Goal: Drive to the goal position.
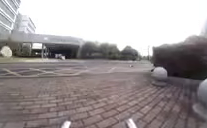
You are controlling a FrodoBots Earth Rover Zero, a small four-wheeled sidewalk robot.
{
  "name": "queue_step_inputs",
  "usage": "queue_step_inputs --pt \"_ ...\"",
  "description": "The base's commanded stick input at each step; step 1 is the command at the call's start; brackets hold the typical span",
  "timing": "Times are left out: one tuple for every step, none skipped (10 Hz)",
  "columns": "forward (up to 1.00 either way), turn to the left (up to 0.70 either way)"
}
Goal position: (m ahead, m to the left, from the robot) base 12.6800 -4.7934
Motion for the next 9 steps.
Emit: queue_step_inputs --pt "0.45 -0.26" --pt "0.45 -0.26" --pt "0.45 -0.26" --pt "0.45 -0.26" --pt "0.45 -0.26" --pt "0.45 -0.25" --pt "0.45 -0.26" --pt "0.45 -0.25" --pt "0.45 -0.26"
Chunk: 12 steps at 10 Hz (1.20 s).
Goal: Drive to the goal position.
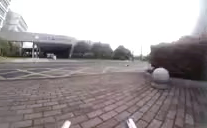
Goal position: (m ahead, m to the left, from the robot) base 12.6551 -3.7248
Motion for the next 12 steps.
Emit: queue_step_inputs --pt "0.45 -0.26" --pt "0.45 -0.25" --pt "0.45 -0.26" --pt "0.45 -0.25" --pt "0.45 -0.26" --pt "0.45 -0.25" --pt "0.47 -0.25" --pt "0.61 -0.18" --pt "0.7 -0.13" --pt "0.7 -0.13" --pt "0.7 -0.13" --pt "0.7 -0.13"
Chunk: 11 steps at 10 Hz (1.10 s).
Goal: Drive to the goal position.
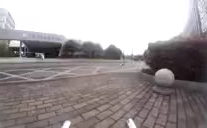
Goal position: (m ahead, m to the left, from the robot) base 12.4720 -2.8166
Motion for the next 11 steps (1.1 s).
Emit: queue_step_inputs --pt "0.7 -0.13" --pt "0.7 -0.13" --pt "0.7 -0.05" --pt "0.7 -0.01" --pt "0.7 0.0" --pt "0.7 0.0" --pt "0.7 0.0" --pt "0.7 0.0" --pt "0.7 0.0" --pt "0.7 -0.03" --pt "0.7 -0.1"
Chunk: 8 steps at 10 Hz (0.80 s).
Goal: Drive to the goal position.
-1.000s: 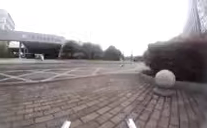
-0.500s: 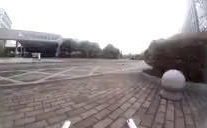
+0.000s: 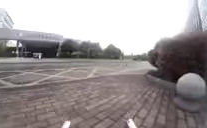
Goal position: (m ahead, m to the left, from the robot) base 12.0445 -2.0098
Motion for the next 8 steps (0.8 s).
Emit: queue_step_inputs --pt "0.7 -0.13" --pt "0.7 -0.14" --pt "0.7 -0.14" --pt "0.7 -0.14" --pt "0.7 -0.14" --pt "0.7 -0.14" --pt "0.7 -0.14" --pt "0.7 -0.14"
